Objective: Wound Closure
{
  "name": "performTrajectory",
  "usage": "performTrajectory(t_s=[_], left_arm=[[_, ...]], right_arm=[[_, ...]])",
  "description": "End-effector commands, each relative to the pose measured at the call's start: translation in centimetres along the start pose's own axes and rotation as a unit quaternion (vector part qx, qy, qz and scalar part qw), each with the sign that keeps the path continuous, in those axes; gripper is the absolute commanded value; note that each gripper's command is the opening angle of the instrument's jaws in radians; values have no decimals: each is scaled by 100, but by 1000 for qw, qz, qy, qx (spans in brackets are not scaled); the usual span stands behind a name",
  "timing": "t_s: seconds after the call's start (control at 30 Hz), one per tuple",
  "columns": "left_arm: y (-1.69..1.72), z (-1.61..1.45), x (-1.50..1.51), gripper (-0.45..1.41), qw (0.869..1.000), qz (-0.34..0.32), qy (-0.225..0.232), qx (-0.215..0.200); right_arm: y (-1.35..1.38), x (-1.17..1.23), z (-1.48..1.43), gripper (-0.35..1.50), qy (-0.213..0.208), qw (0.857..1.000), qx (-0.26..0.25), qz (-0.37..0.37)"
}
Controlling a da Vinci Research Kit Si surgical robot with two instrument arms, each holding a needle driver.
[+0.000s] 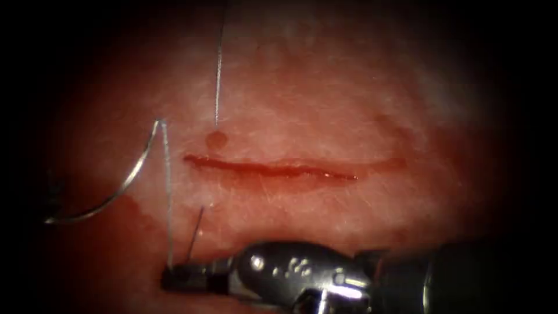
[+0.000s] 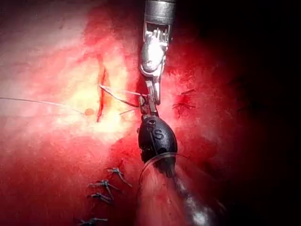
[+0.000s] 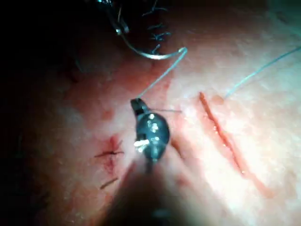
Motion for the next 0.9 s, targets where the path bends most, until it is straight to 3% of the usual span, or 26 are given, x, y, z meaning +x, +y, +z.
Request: performTrajectory(t_s=[0.03,0.1,0.13,0.27,0.4,0.6,0.9], left_arm=[[6,1,-9,-45,1000,-2,1,2],[2,-3,-6,-45,1000,-2,7,9],[-1,-6,-4,-45,1000,-2,13,13],[-17,-21,1,-45,999,1,30,37],[-34,-35,3,-45,998,4,34,56],[-51,-38,-6,-45,996,7,29,78],[-54,-35,-16,-45,995,10,29,90]], right_arm=[[-2,3,8,47,5,1000,-12,-16],[6,3,5,96,3,999,-42,-32],[10,2,4,108,1,998,-53,-36],[28,-14,-1,121,-9,995,-81,-52],[44,-32,-1,123,-14,994,-92,-60],[62,-59,5,106,-38,992,-101,-69],[96,-83,23,91,-43,990,-122,-58]])
